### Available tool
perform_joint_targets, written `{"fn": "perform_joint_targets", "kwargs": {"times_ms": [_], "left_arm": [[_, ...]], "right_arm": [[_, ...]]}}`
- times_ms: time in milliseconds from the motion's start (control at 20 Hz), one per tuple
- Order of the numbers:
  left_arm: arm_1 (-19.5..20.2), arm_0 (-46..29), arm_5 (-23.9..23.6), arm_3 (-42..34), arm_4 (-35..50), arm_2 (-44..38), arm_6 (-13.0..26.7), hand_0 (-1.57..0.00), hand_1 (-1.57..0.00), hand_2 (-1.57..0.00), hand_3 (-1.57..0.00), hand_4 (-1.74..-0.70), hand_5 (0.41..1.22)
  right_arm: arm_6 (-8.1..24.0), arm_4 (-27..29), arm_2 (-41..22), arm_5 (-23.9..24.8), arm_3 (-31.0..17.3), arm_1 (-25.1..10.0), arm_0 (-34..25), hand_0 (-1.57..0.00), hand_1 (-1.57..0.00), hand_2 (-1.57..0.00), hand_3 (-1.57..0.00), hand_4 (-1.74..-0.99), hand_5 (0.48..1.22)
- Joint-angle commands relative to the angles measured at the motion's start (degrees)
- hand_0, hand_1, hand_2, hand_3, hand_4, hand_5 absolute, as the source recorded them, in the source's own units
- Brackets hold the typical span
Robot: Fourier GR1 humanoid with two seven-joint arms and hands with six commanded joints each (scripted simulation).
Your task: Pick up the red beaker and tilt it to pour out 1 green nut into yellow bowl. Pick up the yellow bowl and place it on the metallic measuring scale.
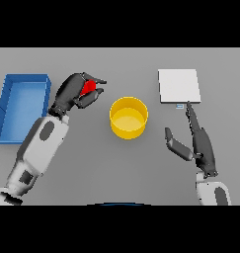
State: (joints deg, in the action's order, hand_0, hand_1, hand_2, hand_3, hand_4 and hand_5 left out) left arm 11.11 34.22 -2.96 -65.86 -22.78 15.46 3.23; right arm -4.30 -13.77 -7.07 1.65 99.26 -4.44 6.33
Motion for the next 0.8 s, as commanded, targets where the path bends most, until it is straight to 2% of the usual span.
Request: {"fn": "perform_joint_targets", "kwargs": {"times_ms": [0,50,250,350,450,500,600,650,750], "left_arm": [[0.91,0.49,0.26,0.48,-1.69,1.51,-0.54,-1.57,-1.57,-1.57,-1.57,-1.74,1.112],[1.78,2.28,0.8,0.71,-4.45,3.84,1.03,-1.57,-1.57,-1.57,-1.57,-1.74,1.112],[4.52,8.72,2.74,4.47,-14.85,12.77,1.61,-1.57,-1.57,-1.57,-1.57,-1.74,1.152],[5.37,12.17,3.98,6.59,-18.17,15.82,1.14,-1.57,-1.57,-1.57,-1.57,-1.74,1.177],[5.73,15.46,5.98,9.3,-21.0,19.18,0.52,-1.57,-1.57,-1.57,-1.57,-1.74,1.193],[5.92,16.81,7.2,10.57,-22.28,20.98,-0.4,-1.57,-1.57,-1.57,-1.57,-1.69,1.198],[6.51,20.06,9.99,12.41,-24.86,24.45,-1.71,-1.57,-1.57,-1.57,-1.57,-1.61,1.206],[6.17,21.84,12.03,13.29,-26.29,26.52,-0.99,-1.57,-1.57,-1.57,-1.57,-1.64,1.209],[5.81,24.56,14.87,14.29,-27.28,29.29,-1.95,-1.57,-1.57,-1.57,-1.57,-1.67,1.214]], "right_arm": [[-0.44,-0.34,-0.32,0.0,-0.05,0.08,0.13,0.0,0.0,0.0,0.0,-1.251,0.714],[-0.72,-0.32,-0.28,-0.04,0.11,-0.02,0.02,0.0,0.0,0.0,0.0,-1.254,0.717],[-1.23,0.07,-0.66,-0.4,0.66,0.46,0.29,0.0,0.0,0.0,0.0,-1.267,0.721],[0.14,0.61,-0.11,-0.66,0.85,0.05,-0.01,0.0,0.0,0.0,0.0,-1.268,0.722],[-0.55,0.8,-0.11,-0.65,0.15,0.35,0.05,0.0,0.0,0.0,0.0,-1.264,0.717],[-1.89,0.3,-0.41,-0.36,0.3,0.52,0.44,0.0,0.0,0.0,0.0,-1.261,0.715],[-1.43,0.57,-0.1,-0.03,-0.3,0.89,0.01,0.0,0.0,0.0,0.0,-1.258,0.697],[-1.43,0.32,-0.09,0.18,-0.43,0.92,-0.25,0.0,0.0,0.0,0.0,-1.253,0.688],[-0.82,0.43,0.28,0.67,-0.83,1.22,-0.55,0.0,0.0,0.0,0.0,-1.237,0.671]]}}
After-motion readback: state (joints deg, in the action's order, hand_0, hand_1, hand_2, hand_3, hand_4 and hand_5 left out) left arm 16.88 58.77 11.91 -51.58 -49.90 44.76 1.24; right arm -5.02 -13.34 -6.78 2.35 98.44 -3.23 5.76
